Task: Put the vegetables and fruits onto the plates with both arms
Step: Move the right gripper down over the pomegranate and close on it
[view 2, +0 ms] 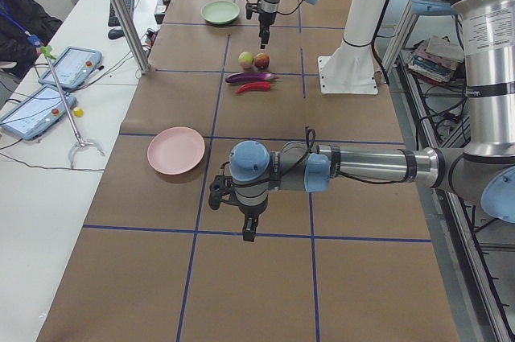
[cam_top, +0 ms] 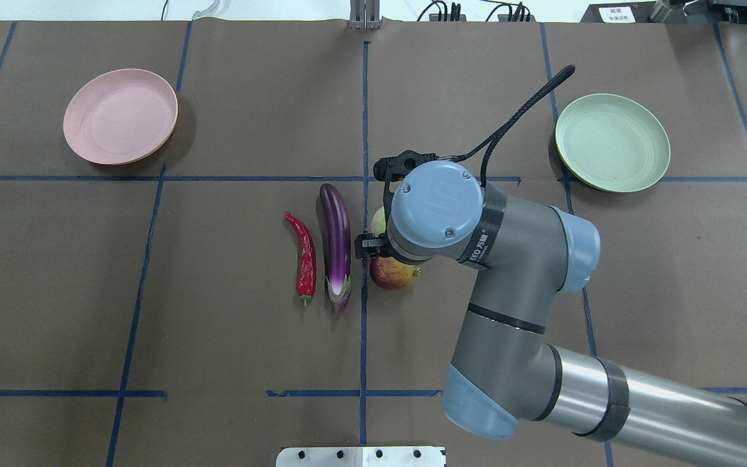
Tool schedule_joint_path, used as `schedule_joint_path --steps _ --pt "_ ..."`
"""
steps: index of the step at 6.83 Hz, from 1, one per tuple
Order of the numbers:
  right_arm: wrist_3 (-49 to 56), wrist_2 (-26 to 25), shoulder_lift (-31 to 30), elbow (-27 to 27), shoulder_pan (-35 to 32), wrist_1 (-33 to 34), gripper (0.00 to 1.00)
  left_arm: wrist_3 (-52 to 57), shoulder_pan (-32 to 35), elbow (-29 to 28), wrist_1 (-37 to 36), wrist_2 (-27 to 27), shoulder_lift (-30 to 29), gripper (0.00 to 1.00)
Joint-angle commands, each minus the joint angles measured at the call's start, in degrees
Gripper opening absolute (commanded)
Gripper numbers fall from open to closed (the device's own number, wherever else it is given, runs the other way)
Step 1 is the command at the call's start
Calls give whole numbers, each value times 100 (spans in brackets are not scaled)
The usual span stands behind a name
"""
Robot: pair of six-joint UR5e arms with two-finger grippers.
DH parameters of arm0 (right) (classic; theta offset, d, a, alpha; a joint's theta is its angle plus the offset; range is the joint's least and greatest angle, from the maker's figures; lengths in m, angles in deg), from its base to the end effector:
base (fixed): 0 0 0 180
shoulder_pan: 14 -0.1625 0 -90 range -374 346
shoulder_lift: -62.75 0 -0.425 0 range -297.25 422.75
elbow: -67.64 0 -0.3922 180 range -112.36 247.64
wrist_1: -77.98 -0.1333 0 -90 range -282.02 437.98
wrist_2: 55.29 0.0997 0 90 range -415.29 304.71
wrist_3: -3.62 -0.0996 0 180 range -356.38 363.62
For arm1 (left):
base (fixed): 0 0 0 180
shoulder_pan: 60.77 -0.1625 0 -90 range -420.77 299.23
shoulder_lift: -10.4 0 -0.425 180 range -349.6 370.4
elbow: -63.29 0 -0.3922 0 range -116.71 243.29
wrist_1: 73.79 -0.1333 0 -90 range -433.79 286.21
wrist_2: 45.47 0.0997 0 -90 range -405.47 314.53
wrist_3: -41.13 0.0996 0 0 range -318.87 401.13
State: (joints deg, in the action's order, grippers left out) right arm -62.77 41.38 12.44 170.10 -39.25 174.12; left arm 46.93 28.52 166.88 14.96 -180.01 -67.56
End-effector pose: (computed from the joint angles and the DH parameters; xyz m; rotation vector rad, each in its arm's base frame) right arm -0.5382 -0.3884 0.1768 0.2315 -0.7758 -0.0197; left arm -0.0584 -0.4042 0.6380 0.0395 0.7768 0.1099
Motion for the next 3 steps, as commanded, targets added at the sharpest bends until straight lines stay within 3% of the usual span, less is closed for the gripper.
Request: schedule_joint_path --steps 1,3 --pt "-31 -245 276 -462 151 1 99 0 -9 -23 2 -2 0 100" --pt "-23 -481 391 -876 291 1 99 0 -9 -23 -7 -2 0 100"
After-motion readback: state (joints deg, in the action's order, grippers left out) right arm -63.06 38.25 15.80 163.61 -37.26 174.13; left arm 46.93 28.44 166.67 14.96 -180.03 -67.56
